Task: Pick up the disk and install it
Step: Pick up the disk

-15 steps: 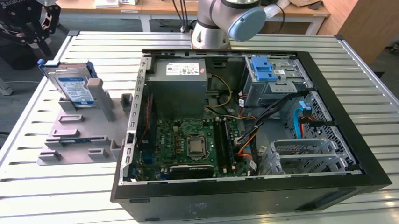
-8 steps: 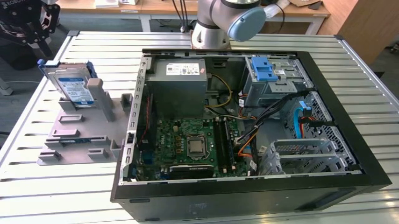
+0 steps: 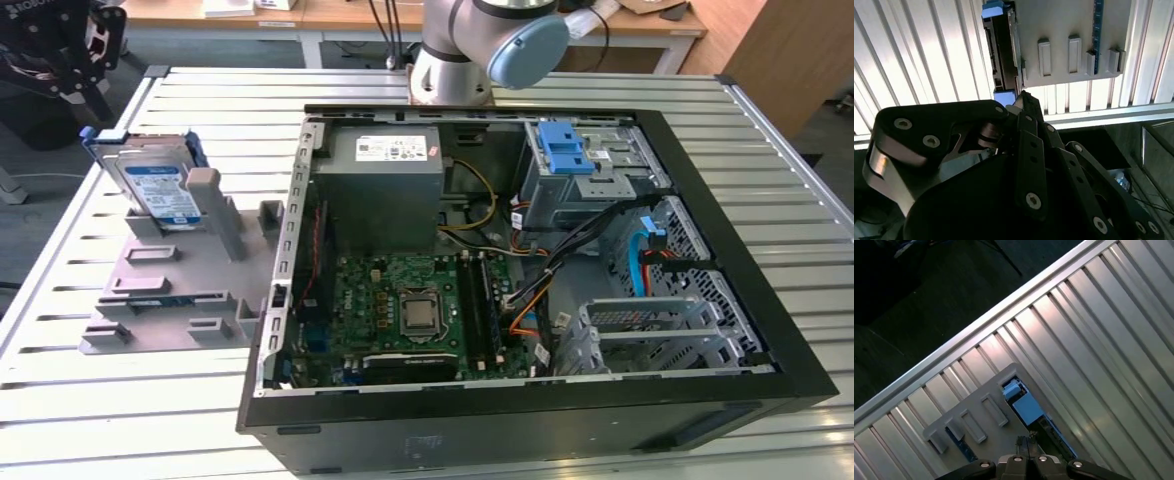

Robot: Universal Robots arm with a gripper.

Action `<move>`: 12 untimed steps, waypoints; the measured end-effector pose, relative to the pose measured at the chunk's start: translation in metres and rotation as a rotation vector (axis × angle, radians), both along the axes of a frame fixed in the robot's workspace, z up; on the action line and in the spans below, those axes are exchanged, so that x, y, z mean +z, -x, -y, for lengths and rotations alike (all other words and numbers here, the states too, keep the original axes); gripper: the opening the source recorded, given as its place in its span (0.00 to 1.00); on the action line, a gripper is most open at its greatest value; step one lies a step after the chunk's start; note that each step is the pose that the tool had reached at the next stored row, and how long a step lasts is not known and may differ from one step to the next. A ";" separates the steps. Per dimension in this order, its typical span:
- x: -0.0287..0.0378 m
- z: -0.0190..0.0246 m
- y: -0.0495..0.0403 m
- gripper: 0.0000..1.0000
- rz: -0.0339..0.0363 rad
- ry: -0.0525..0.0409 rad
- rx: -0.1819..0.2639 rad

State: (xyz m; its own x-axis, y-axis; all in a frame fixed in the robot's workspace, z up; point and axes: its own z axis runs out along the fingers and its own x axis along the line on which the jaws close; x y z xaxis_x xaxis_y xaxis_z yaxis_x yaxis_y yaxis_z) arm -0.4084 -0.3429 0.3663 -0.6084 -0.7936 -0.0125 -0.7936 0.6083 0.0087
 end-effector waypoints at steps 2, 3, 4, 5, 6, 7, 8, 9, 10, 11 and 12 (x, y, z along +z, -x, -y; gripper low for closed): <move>0.0000 0.0000 0.0000 0.11 0.0000 0.0000 0.018; 0.0000 0.0000 0.0000 0.11 0.0000 0.0000 0.027; 0.0000 0.0000 0.0000 0.11 0.0000 0.0000 0.036; 0.0000 0.0000 0.0000 0.11 0.0000 0.0000 0.044; 0.0000 0.0000 0.0000 0.11 0.0000 0.0000 0.053; 0.0000 0.0000 0.0000 0.11 0.0000 0.0000 0.062; -0.0001 0.0000 0.0000 0.11 0.0000 0.0000 0.071; 0.0000 0.0000 0.0000 0.11 0.0000 0.0000 0.079; -0.0001 0.0000 0.0000 0.11 0.0000 0.0000 0.089; -0.0001 0.0000 0.0000 0.11 0.0000 0.0000 0.098; -0.0001 0.0000 0.0000 0.11 0.0001 0.0000 0.107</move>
State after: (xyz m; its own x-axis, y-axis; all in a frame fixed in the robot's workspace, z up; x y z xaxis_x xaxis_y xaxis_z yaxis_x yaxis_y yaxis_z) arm -0.4084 -0.3429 0.3662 -0.5199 -0.8541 -0.0125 -0.8542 0.5198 0.0086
